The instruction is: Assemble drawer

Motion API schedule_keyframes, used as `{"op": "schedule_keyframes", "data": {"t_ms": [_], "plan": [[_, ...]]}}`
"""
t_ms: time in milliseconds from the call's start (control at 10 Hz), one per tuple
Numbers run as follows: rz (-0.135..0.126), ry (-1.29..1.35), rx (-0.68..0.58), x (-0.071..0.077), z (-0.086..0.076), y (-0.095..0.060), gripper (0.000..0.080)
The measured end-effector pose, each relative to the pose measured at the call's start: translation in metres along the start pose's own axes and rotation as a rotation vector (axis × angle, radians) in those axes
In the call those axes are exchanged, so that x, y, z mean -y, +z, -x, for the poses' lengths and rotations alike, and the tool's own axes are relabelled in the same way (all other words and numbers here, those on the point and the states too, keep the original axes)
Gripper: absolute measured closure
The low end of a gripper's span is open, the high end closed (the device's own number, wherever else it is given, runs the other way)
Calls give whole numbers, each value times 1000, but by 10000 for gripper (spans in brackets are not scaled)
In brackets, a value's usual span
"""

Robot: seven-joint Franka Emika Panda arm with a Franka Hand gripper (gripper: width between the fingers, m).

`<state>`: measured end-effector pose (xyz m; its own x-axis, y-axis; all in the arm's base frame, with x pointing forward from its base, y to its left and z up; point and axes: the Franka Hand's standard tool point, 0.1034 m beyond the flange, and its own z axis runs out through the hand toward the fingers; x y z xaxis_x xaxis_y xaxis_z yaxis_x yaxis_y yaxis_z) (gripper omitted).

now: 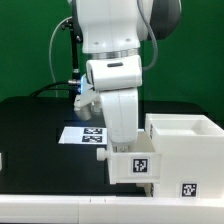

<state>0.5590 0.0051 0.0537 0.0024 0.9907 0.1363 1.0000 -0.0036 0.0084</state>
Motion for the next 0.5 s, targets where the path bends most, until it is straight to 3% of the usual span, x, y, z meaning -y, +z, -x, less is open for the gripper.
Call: {"op": "schedule_keyframes", "data": {"t_ms": [500], "plan": [[-6, 27, -3, 1, -9, 1, 761]]}}
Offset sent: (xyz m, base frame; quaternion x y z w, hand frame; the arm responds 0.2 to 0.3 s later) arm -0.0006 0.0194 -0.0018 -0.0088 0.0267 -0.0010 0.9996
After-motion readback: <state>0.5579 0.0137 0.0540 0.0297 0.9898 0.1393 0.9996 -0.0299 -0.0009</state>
